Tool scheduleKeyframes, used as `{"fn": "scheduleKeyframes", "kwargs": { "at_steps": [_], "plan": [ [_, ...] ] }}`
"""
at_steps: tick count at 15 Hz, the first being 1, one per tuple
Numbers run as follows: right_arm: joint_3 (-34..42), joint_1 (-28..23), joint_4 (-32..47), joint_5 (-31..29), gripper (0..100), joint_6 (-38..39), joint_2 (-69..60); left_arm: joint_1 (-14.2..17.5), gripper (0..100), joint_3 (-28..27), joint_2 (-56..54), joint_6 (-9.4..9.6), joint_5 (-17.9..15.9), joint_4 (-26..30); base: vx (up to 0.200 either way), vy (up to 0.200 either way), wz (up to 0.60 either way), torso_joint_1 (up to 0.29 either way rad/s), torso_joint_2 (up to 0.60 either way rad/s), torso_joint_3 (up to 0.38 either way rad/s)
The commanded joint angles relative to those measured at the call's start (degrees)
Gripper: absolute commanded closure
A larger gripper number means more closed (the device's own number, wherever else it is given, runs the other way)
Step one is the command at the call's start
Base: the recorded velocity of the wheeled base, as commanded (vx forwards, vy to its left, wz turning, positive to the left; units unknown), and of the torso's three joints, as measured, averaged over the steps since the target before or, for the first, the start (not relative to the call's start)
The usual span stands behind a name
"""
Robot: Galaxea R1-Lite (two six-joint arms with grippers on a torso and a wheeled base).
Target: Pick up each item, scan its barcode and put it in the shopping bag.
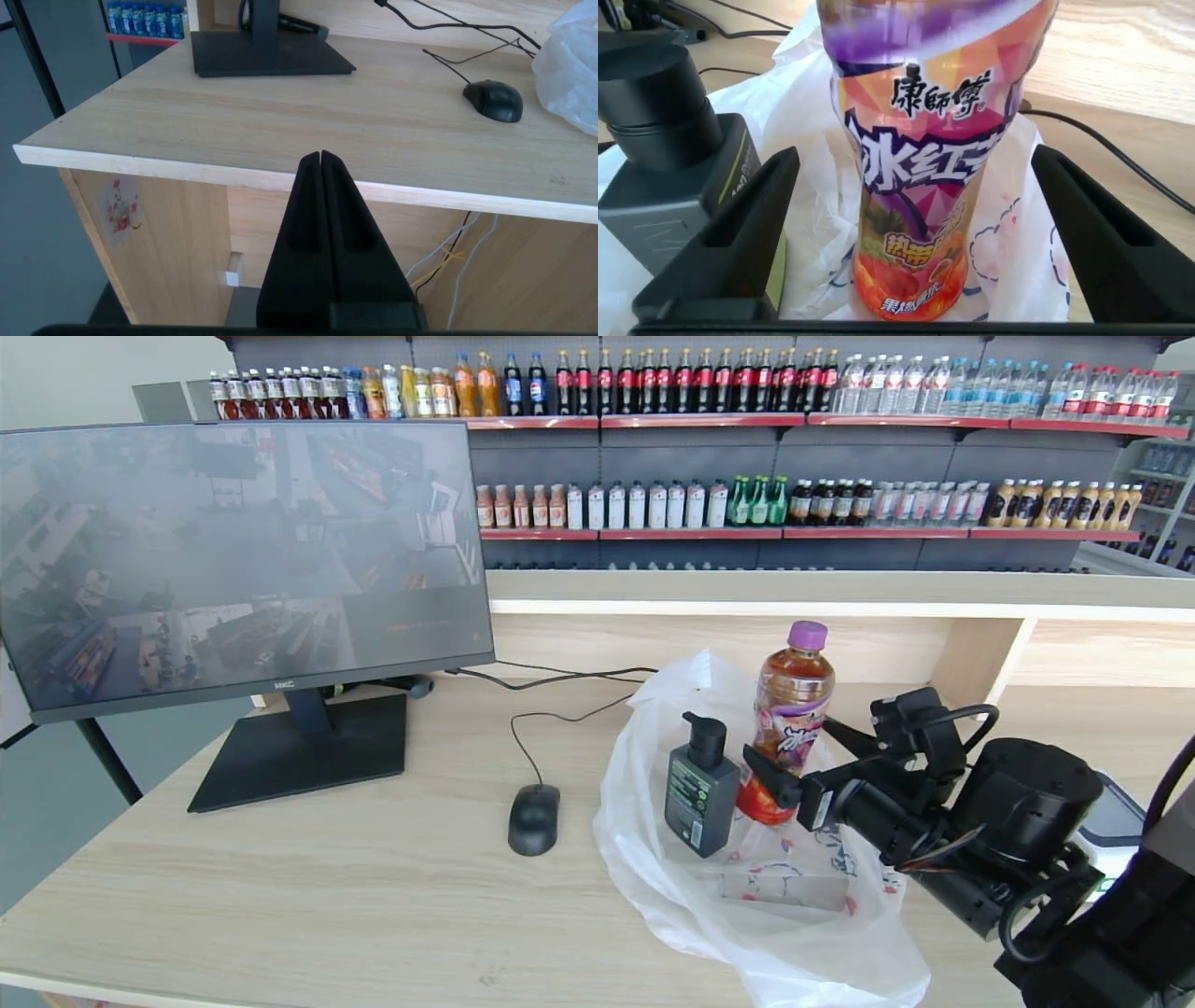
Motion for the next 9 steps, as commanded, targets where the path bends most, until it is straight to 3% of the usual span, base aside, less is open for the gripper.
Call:
{"fn": "scheduleKeyframes", "kwargs": {
  "at_steps": [1, 9],
  "plan": [
    [1.21, -0.01, -0.06, 0.0, 0, 0.01, -4.34, 0.0, 100, 0.0, -0.02, -0.02, 0.0, -0.02, 0.0, 0.0, 0.0, 0.0, 0.0, 0.0],
    [10.18, -0.37, -0.06, 0.0, 0, -0.34, -16.91, 0.0, 100, 0.0, -0.02, -0.02, 0.0, -0.02, 0.0, 0.0, 0.0, 0.0, 0.0, 0.0]
  ]
}}
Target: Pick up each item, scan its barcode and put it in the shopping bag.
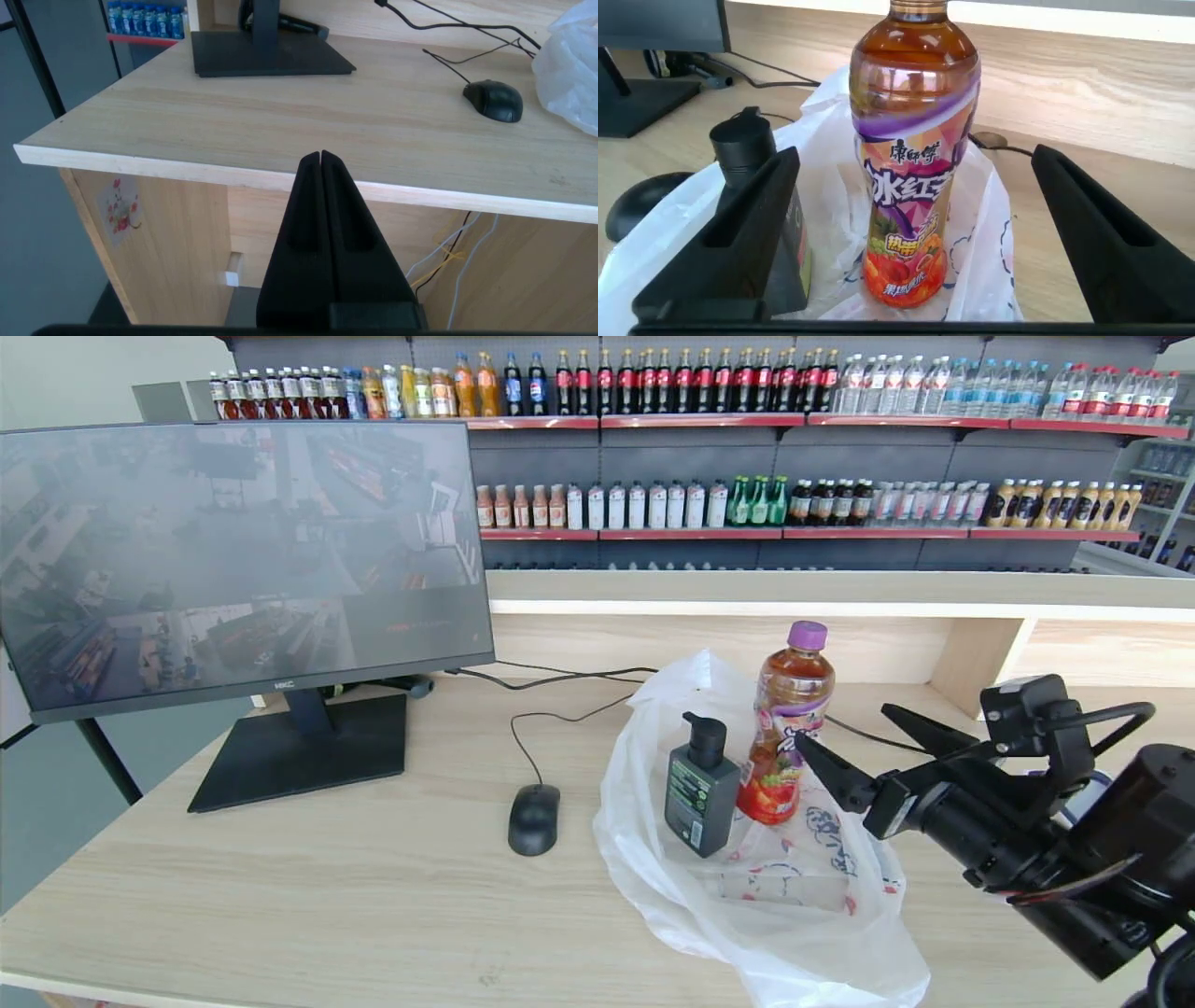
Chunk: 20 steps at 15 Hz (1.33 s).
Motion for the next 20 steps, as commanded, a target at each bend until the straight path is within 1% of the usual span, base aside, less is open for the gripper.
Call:
{"fn": "scheduleKeyframes", "kwargs": {
  "at_steps": [1, 3, 4, 6, 7, 8, 10, 14, 15, 16, 17, 18, 20],
  "plan": [
    [4.7, -1.85, -0.08, 0.0, 0, -1.2, -7.57, 0.0, 100, 0.0, -0.02, -0.04, 0.0, -0.04, 0.0, 0.0, 0.0, 0.0, 0.0, 0.0],
    [7.68, -4.49, -0.08, 0.0, 0, -2.17, -13.55, 0.0, 100, 0.0, -0.02, -0.04, 0.0, -0.04, 0.0, 0.0, 0.0, 0.0, 0.0, 0.0],
    [13.13, -6.6, -0.08, 0.0, 0, -3.14, -19.44, 0.0, 100, 0.0, -0.02, -0.04, 0.0, -0.04, 0.0, 0.0, 0.0, 0.0, 0.0, 0.0],
    [13.84, -6.6, -0.08, -0.09, 0, -4.1, -27.79, 0.0, 100, 0.0, -0.02, 0.04, 0.0, -0.04, 0.0, 0.0, 0.0, 0.0, 0.0, 0.0],
    [13.84, -6.69, 1.06, -0.35, 0, -4.02, -30.95, -0.09, 100, 0.0, -0.02, 0.48, 0.0, -0.04, 0.0, 0.0, 0.0, 0.0, 0.0, 0.0],
    [13.84, -7.3, 3.61, -0.53, 0, -3.93, -34.2, 0.0, 100, 0.0, -0.02, 0.48, 0.0, -0.04, 0.0, 0.0, 0.0, 0.0, 0.0, 0.0],
    [13.84, -8.45, 13.63, -0.35, 0, -4.54, -41.5, 0.0, 100, 0.0, -0.02, 0.48, 0.0, -0.04, 0.0, 0.0, 0.0, 0.0, 0.0, 0.0],
    [13.48, -8.53, 51.86, -0.44, 0, -8.15, -68.3, 0.0, 100, 0.0, -0.02, 0.4, 0.0, -0.04, 0.0, 0.0, 0.0, 0.0, 0.0, 0.0],
    [13.57, -8.53, 59.51, -0.44, 0, -8.32, -73.58, 0.0, 100, 0.0, -0.02, 0.4, 0.0, -0.04, 0.0, 0.0, 0.0, 0.0, 0.0, 0.0],
    [13.57, -8.53, 64.87, -0.44, 0, -8.32, -77.36, -0.09, 100, 0.0, -0.02, 0.4, 0.0, -0.04, 0.0, 0.0, 0.0, 0.0, 0.0, 0.0],
    [13.4, -8.53, 74.19, -0.44, 0, -8.15, -84.04, 0.0, 100, 0.0, -0.02, 0.4, 0.0, -0.04, 0.0, 0.0, 0.0, 0.0, 0.0, 0.0],
    [13.4, -8.53, 79.63, -0.44, 0, -8.15, -88.7, -0.09, 100, 0.0, -0.02, 0.4, -0.09, -0.04, 0.0, 0.0, 0.0, 0.0, 0.0, 0.0],
    [13.84, -8.45, 86.49, -0.26, 0, -7.44, -93.62, -0.09, 100, 0.0, -0.02, 0.4, 0.0, -0.04, 0.0, 0.0, 0.0, 0.0, 0.0, 0.0]
  ]
}}
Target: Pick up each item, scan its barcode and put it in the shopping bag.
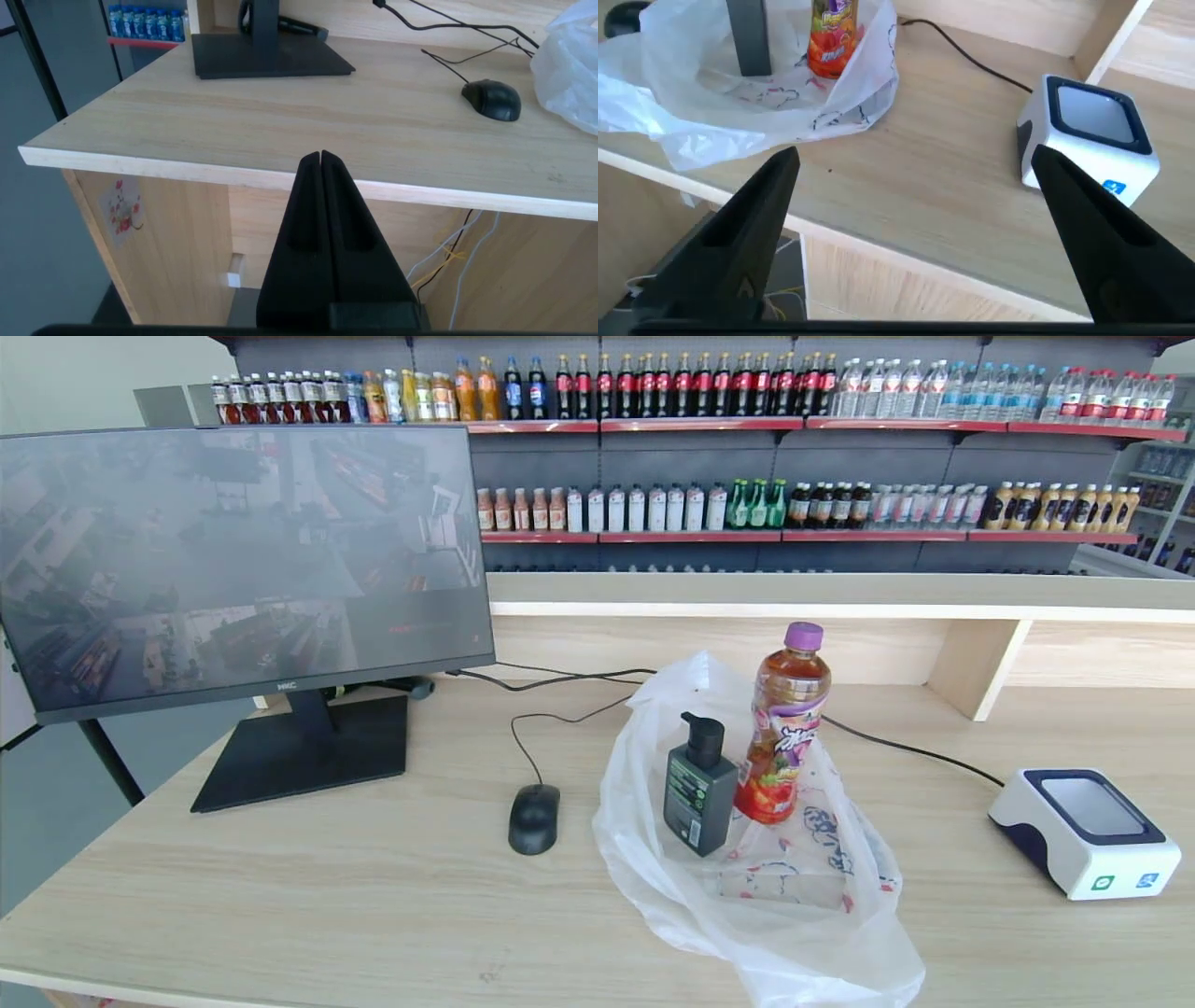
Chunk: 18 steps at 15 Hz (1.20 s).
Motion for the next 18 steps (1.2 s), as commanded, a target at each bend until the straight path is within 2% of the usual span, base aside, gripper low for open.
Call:
{"fn": "scheduleKeyframes", "kwargs": {
  "at_steps": [1, 3, 7, 9, 11, 12, 18],
  "plan": [
    [0.07, 0.0, 7.94, 0.49, 0, 1.56, -11.91, -0.04, 100, 0.0, -0.02, -0.01, 0.0, -0.04, 0.0, 0.0, 0.0, 0.0, 0.0, 0.0],
    [0.07, 0.97, 11.19, 6.73, 0, 4.73, -11.3, 0.05, 100, 0.0, -0.02, -0.01, 0.0, -0.04, 0.0, 0.0, 0.0, 0.0, 0.0, 0.0],
    [0.07, 1.85, 11.19, 5.5, 0, 7.19, -9.28, 0.05, 100, 0.0, -0.02, -0.09, 0.0, -0.04, 0.0, 0.0, 0.0, 0.0, 0.0, 0.0],
    [0.16, -2.55, 11.19, 5.41, 0, 7.28, -8.4, 0.05, 100, 0.0, -0.02, -0.09, 0.0, -0.04, 0.0, 0.0, 0.0, 0.0, 0.0, 0.0],
    [0.16, -10.37, 11.19, 5.41, 0, 7.28, -7.34, 0.05, 100, 0.0, -0.02, -0.09, 0.0, -0.04, 0.0, 0.0, 0.0, 0.0, 0.0, 0.0],
    [0.16, -11.95, 11.19, 5.41, 0, 7.28, -7.69, 0.05, 100, 0.0, -0.02, -0.09, 0.0, -0.04, 0.0, 0.0, 0.0, 0.0, 0.0, 0.0],
    [0.16, -11.51, 11.19, 5.32, 0, 6.93, -11.91, 0.05, 100, 0.0, -0.02, -0.09, 0.0, -0.04, 0.0, 0.0, 0.0, 0.0, 0.0, 0.0]
  ]
}}
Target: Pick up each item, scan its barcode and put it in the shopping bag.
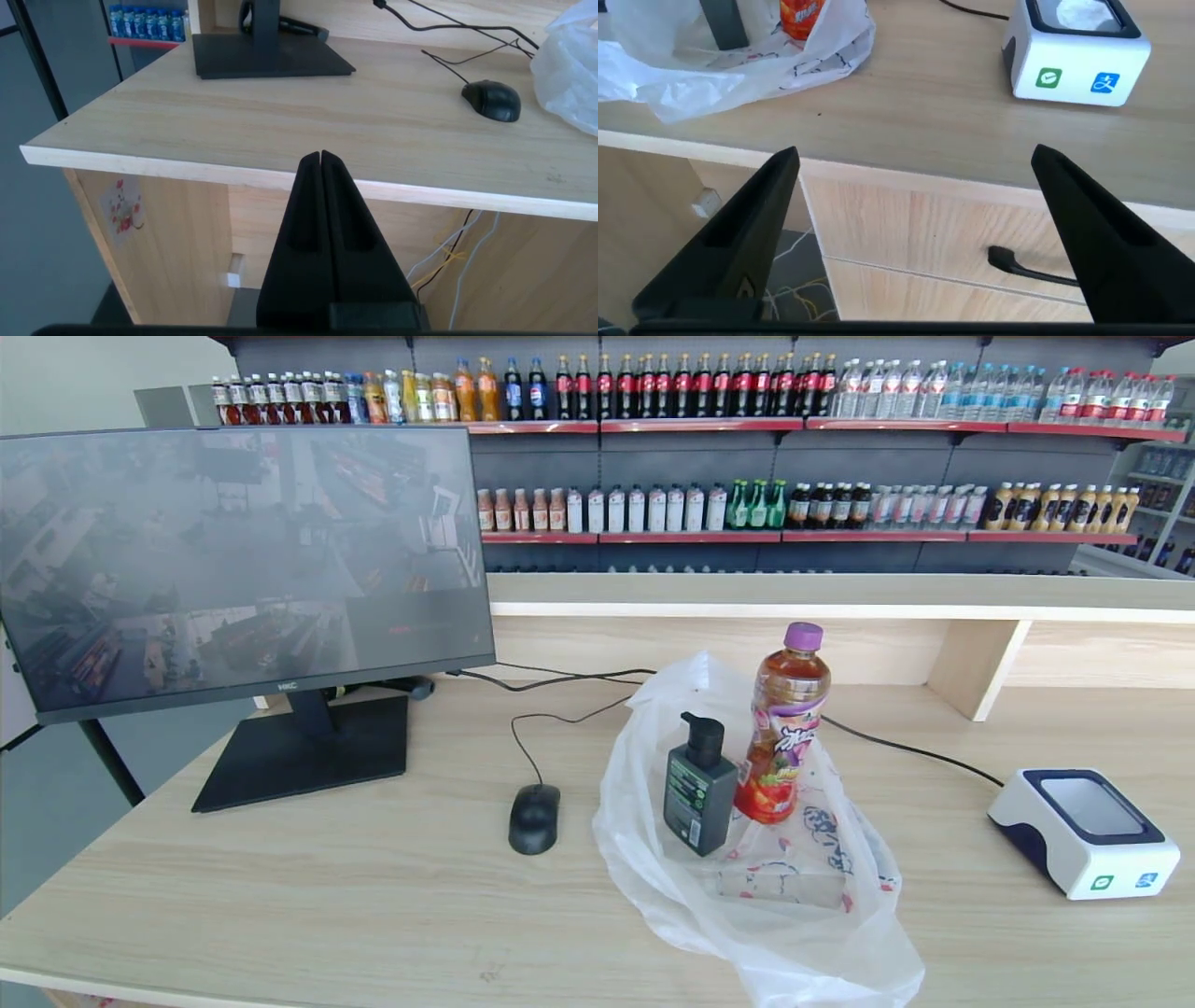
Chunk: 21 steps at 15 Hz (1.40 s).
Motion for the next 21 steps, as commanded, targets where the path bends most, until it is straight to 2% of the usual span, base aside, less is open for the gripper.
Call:
{"fn": "scheduleKeyframes", "kwargs": {
  "at_steps": [1, 4, 14, 21],
  "plan": [
    [0.1, -0.89, -0.09, -0.75, 0, -0.15, -0.64, 0.0, 100, 0.0, -0.02, 0.08, 0.0, -0.02, 0.0, 0.0, 0.0, 0.0, 0.0, 0.0],
    [0.01, -5.29, -0.09, -1.36, 0, 0.38, -0.73, 0.0, 100, 0.0, -0.02, 0.08, 0.0, -0.02, 0.0, 0.0, 0.0, 0.0, 0.0, 0.0],
    [0.01, -3.62, -0.18, -3.47, 0, 2.76, -5.12, 0.0, 100, 0.0, -0.02, -0.01, 0.0, 0.16, 0.0, 0.0, 0.0, 0.0, 0.0, 0.0],
    [0.01, -3.62, -0.18, -3.47, 0, 2.84, -5.12, 0.0, 100, 0.0, -0.02, -0.19, 0.0, 0.16, -0.2, 0.0, 0.0, 0.005, 0.0, 0.003]
  ]
}}
